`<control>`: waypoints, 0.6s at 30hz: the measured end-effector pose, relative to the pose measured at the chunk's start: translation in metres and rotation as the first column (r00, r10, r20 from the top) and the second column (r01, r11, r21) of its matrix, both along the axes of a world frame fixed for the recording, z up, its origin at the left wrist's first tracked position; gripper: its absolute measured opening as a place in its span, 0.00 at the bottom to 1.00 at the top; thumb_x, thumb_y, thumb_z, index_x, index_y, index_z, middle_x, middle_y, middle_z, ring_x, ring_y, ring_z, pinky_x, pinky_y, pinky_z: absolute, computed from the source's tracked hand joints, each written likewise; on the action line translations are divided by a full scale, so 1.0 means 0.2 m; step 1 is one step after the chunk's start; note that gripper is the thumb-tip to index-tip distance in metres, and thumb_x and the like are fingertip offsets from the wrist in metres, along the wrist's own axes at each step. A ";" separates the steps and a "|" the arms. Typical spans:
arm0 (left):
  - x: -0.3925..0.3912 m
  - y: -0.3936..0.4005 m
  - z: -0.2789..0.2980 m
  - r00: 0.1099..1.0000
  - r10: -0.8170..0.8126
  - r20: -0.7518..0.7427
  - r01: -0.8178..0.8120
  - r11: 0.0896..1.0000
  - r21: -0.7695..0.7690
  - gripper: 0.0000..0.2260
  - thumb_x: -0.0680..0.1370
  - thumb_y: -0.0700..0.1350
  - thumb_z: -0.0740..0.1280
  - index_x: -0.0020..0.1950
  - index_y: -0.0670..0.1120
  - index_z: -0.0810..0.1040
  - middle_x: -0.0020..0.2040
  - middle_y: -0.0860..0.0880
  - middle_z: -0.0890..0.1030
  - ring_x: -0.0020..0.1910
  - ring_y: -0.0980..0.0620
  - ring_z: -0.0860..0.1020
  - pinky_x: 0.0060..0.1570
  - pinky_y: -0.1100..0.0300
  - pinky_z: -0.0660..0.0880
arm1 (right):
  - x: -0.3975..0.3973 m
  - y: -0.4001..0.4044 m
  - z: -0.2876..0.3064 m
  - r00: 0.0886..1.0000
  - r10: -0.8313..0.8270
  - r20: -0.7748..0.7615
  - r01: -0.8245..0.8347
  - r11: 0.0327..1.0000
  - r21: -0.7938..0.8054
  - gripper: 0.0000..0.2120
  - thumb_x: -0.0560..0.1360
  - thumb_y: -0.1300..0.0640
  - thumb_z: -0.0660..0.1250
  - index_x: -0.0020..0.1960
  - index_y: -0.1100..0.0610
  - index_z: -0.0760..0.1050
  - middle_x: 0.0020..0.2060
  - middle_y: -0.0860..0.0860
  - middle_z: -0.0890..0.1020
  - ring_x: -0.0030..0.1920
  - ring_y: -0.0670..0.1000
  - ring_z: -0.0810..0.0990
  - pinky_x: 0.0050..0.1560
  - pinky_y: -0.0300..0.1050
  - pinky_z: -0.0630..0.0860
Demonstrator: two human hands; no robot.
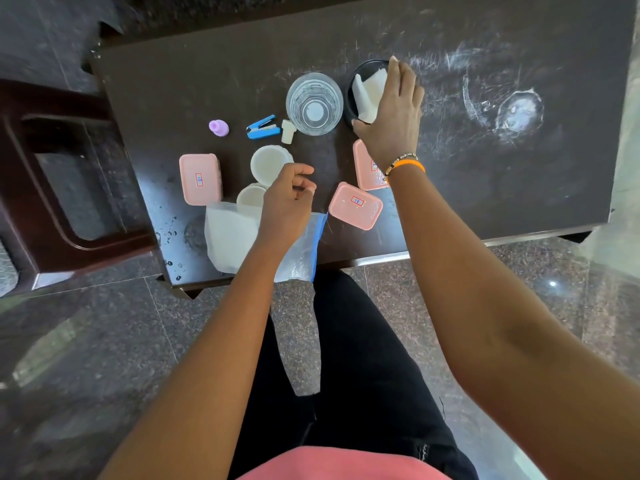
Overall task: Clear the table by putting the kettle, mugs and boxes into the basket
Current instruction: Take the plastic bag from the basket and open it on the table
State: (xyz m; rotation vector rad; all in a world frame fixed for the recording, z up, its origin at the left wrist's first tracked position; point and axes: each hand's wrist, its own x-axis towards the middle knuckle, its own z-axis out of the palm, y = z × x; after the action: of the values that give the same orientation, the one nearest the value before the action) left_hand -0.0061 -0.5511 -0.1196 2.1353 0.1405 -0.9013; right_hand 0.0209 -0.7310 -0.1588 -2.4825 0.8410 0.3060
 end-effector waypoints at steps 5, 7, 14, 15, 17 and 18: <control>-0.02 0.02 0.00 1.000 -0.013 -0.021 0.013 1.000 0.001 0.12 0.78 0.39 0.61 0.60 0.47 0.73 0.48 0.53 0.77 0.47 0.56 0.76 0.43 0.74 0.70 | -0.06 0.05 0.06 0.999 -0.033 0.011 0.033 0.999 -0.015 0.43 0.69 0.51 0.72 0.75 0.58 0.52 0.76 0.53 0.57 0.73 0.57 0.59 0.69 0.54 0.63; -0.04 0.05 -0.01 0.999 -0.017 -0.043 0.017 1.000 0.013 0.12 0.78 0.38 0.61 0.60 0.48 0.73 0.47 0.53 0.77 0.46 0.57 0.75 0.42 0.74 0.69 | -0.11 0.11 0.09 0.991 -0.080 0.108 0.086 0.995 -0.058 0.35 0.69 0.53 0.70 0.72 0.57 0.60 0.72 0.54 0.63 0.69 0.58 0.63 0.65 0.53 0.65; -0.19 0.22 -0.08 0.980 -0.063 -0.187 0.080 0.993 0.081 0.13 0.77 0.40 0.57 0.59 0.50 0.72 0.49 0.47 0.79 0.47 0.52 0.76 0.39 0.70 0.65 | -0.39 0.43 0.15 0.950 0.071 0.304 -0.141 0.966 0.216 0.08 0.72 0.67 0.60 0.50 0.64 0.74 0.49 0.61 0.77 0.48 0.60 0.76 0.49 0.50 0.72; -0.21 0.26 -0.10 0.979 -0.043 -0.201 0.063 0.994 0.092 0.13 0.77 0.39 0.57 0.59 0.50 0.73 0.49 0.46 0.80 0.46 0.51 0.76 0.39 0.68 0.66 | -0.43 0.48 0.13 0.958 0.135 0.251 -0.201 0.945 0.257 0.08 0.73 0.67 0.60 0.49 0.64 0.75 0.50 0.61 0.77 0.47 0.60 0.77 0.48 0.54 0.74; -0.24 0.33 -0.12 0.977 -0.002 -0.212 0.024 0.994 0.103 0.13 0.77 0.39 0.57 0.59 0.49 0.72 0.50 0.44 0.80 0.45 0.50 0.76 0.41 0.65 0.68 | -0.49 0.57 0.08 0.954 0.285 0.099 -0.301 0.902 0.309 0.09 0.74 0.67 0.59 0.50 0.64 0.75 0.58 0.60 0.74 0.49 0.61 0.78 0.47 0.55 0.76; -0.26 0.36 -0.13 0.975 0.013 -0.220 0.011 0.994 0.107 0.13 0.78 0.39 0.58 0.60 0.49 0.72 0.51 0.44 0.80 0.46 0.49 0.76 0.43 0.63 0.68 | -0.51 0.61 0.05 0.937 0.349 0.005 -0.331 0.885 0.328 0.10 0.74 0.67 0.58 0.52 0.64 0.75 0.64 0.59 0.71 0.51 0.61 0.79 0.50 0.54 0.77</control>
State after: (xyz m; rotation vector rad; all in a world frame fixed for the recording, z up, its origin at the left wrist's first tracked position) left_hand -0.0574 -0.4787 -0.1453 2.1273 0.3091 -1.1522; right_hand -0.0806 -0.6100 -0.1483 -2.3026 0.3297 0.5874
